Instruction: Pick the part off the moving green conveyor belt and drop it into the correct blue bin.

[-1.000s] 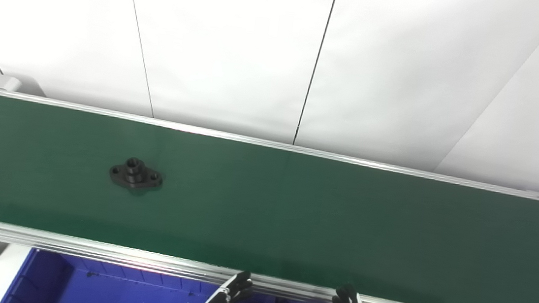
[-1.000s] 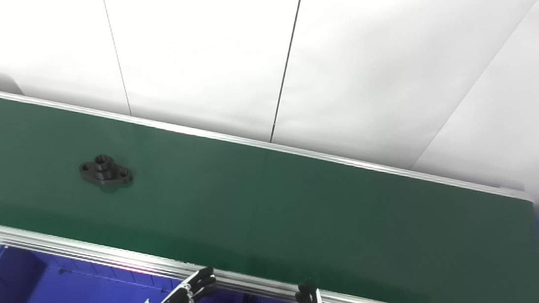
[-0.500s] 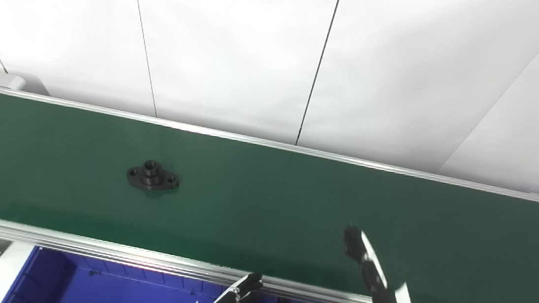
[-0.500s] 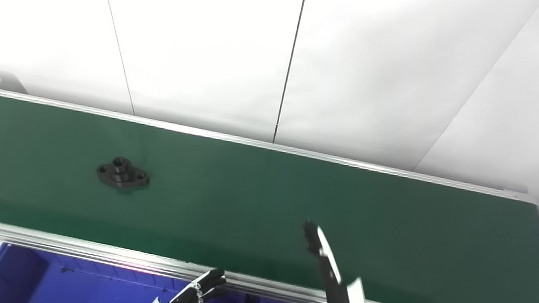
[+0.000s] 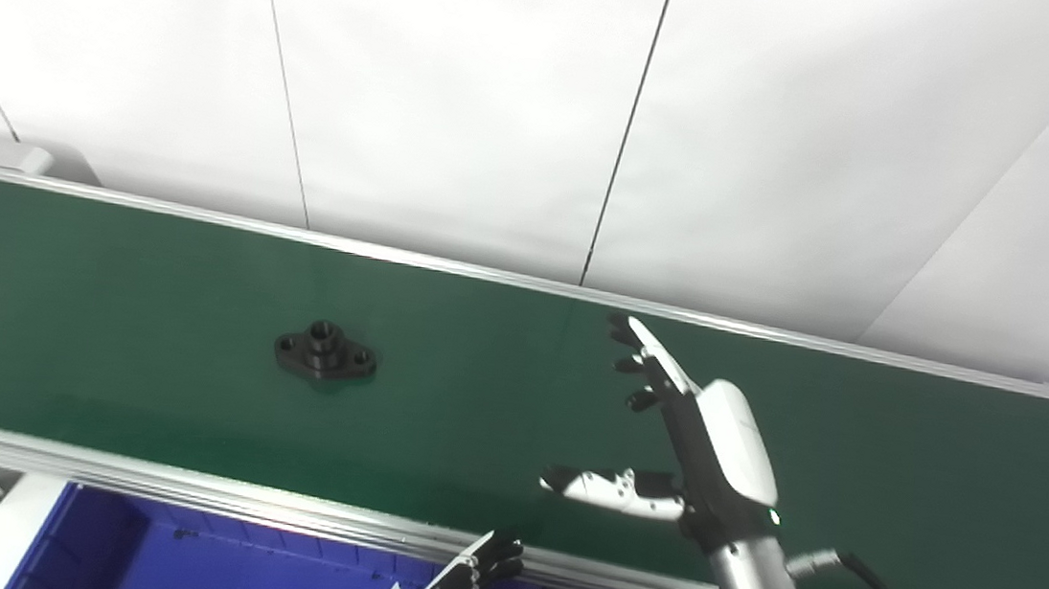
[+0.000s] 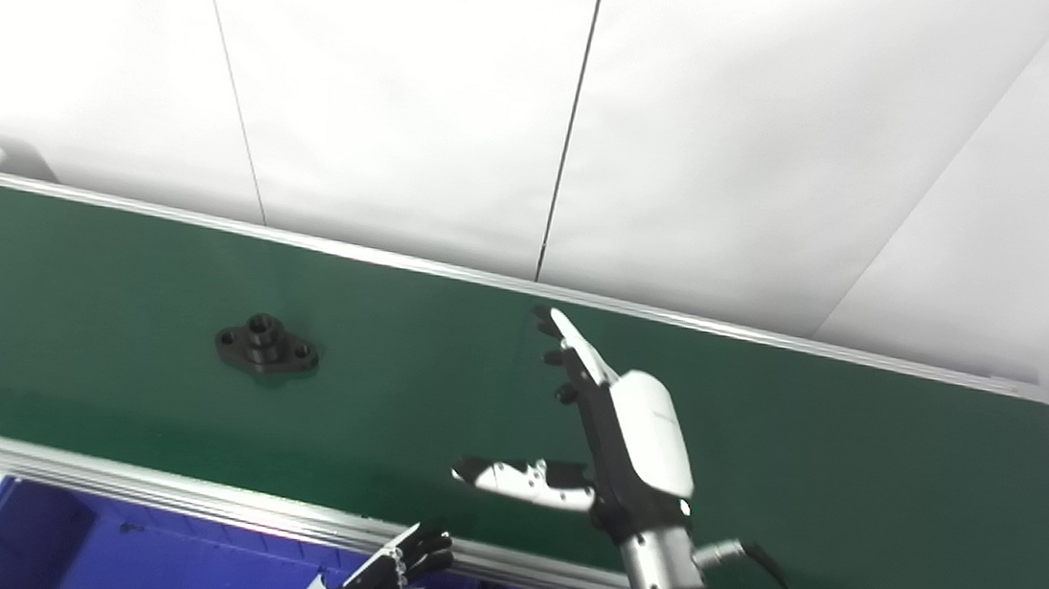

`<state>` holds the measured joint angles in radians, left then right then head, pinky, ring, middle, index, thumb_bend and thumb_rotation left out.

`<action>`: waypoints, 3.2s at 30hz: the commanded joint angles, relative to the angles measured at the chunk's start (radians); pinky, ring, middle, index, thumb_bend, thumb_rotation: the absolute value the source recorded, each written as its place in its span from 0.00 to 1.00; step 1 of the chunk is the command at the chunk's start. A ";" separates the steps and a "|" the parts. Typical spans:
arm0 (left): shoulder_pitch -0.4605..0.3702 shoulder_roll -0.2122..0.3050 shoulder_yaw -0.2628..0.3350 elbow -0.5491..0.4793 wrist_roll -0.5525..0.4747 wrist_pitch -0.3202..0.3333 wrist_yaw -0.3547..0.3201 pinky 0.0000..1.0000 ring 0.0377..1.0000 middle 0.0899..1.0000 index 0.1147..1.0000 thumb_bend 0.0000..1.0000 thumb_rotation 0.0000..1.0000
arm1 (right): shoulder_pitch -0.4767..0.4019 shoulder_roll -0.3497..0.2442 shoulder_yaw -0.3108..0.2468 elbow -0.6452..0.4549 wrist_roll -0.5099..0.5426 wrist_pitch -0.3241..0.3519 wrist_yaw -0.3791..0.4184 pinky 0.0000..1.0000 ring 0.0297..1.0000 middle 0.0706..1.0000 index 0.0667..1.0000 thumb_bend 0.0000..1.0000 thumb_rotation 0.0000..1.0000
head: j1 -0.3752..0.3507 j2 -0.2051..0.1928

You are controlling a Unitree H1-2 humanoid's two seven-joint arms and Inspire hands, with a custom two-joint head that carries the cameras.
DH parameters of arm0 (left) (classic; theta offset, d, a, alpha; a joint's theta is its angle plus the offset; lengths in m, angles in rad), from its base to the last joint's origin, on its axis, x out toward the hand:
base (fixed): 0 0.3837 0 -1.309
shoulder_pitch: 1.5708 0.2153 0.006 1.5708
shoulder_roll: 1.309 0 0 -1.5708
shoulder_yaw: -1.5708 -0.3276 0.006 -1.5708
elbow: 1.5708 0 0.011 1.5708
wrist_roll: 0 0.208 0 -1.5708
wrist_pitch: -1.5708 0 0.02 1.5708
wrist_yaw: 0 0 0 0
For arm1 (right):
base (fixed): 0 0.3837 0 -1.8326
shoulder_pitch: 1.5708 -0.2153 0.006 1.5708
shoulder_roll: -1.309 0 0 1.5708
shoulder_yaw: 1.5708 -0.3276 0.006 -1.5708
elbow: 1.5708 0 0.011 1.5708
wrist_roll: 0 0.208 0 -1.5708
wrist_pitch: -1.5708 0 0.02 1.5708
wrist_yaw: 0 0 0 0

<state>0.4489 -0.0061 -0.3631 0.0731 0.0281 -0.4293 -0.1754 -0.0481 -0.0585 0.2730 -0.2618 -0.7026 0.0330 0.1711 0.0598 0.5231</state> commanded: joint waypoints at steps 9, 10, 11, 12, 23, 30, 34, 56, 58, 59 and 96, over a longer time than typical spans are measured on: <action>-0.007 -0.016 -0.015 -0.002 -0.006 -0.040 -0.002 0.80 0.91 0.92 0.92 0.94 0.63 | -0.204 0.036 0.090 0.159 -0.188 0.082 -0.024 0.60 0.77 0.85 0.91 0.88 0.60 | 0.012 -0.001; -0.007 -0.019 -0.016 -0.002 -0.007 -0.041 -0.002 0.80 0.91 0.92 0.92 0.94 0.63 | -0.225 0.040 0.102 0.189 -0.202 0.081 -0.030 0.61 0.76 0.85 0.91 0.88 0.60 | 0.015 0.000; -0.008 -0.020 -0.017 -0.002 -0.008 -0.041 -0.001 0.79 0.91 0.92 0.92 0.93 0.62 | -0.239 0.043 0.110 0.210 -0.211 0.080 -0.034 0.61 0.76 0.85 0.90 0.88 0.61 | 0.015 0.000; -0.007 -0.022 -0.018 -0.002 -0.004 -0.041 0.002 0.79 0.91 0.92 0.92 0.93 0.62 | -0.251 0.046 0.118 0.226 -0.219 0.085 -0.035 0.62 0.76 0.85 0.90 0.88 0.61 | 0.019 0.001; 0.002 -0.039 -0.037 -0.017 0.027 -0.040 0.023 0.80 0.91 0.93 0.91 0.97 0.62 | -0.365 0.082 0.213 0.426 -0.286 0.081 -0.127 0.80 0.79 0.84 0.88 0.89 0.58 | 0.056 0.008; 0.004 -0.033 -0.060 -0.040 0.077 -0.040 0.060 0.77 0.89 0.92 0.91 0.95 0.65 | -0.409 0.129 0.261 0.524 -0.292 0.109 -0.138 0.75 0.79 0.83 0.87 0.90 0.59 | 0.069 0.016; 0.005 -0.028 -0.075 -0.048 0.082 -0.040 0.068 0.78 0.91 0.92 0.92 0.95 0.64 | -0.426 0.147 0.283 0.566 -0.296 0.112 -0.148 0.65 0.76 0.82 0.87 0.91 0.57 | 0.079 0.020; 0.017 -0.026 -0.100 -0.078 0.120 -0.040 0.088 0.76 0.90 0.94 0.92 0.92 0.65 | -0.485 0.144 0.366 0.746 -0.300 0.137 -0.169 0.26 0.32 0.40 0.63 0.75 0.42 | 0.099 0.041; 0.018 -0.025 -0.099 -0.080 0.125 -0.039 0.088 0.76 0.91 0.94 0.93 0.93 0.66 | -0.487 0.140 0.375 0.762 -0.301 0.130 -0.183 0.18 0.22 0.28 0.51 0.59 0.22 | 0.099 0.043; 0.019 -0.026 -0.098 -0.081 0.126 -0.039 0.088 0.76 0.90 0.94 0.92 0.93 0.66 | -0.488 0.137 0.379 0.767 -0.302 0.129 -0.187 0.13 0.16 0.22 0.47 0.53 0.16 | 0.099 0.043; 0.045 -0.003 -0.081 -0.139 0.035 0.017 0.042 0.85 0.95 0.95 0.94 0.98 0.58 | -0.323 0.026 0.350 0.351 -0.289 0.170 -0.150 0.13 0.16 0.21 0.45 0.50 0.14 | -0.004 0.099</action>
<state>0.4795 0.0203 -0.4184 -0.0261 0.0725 -0.4093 -0.1263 -0.3416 -0.0347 0.6363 0.1419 -0.9805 0.1899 0.0204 0.0554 0.6227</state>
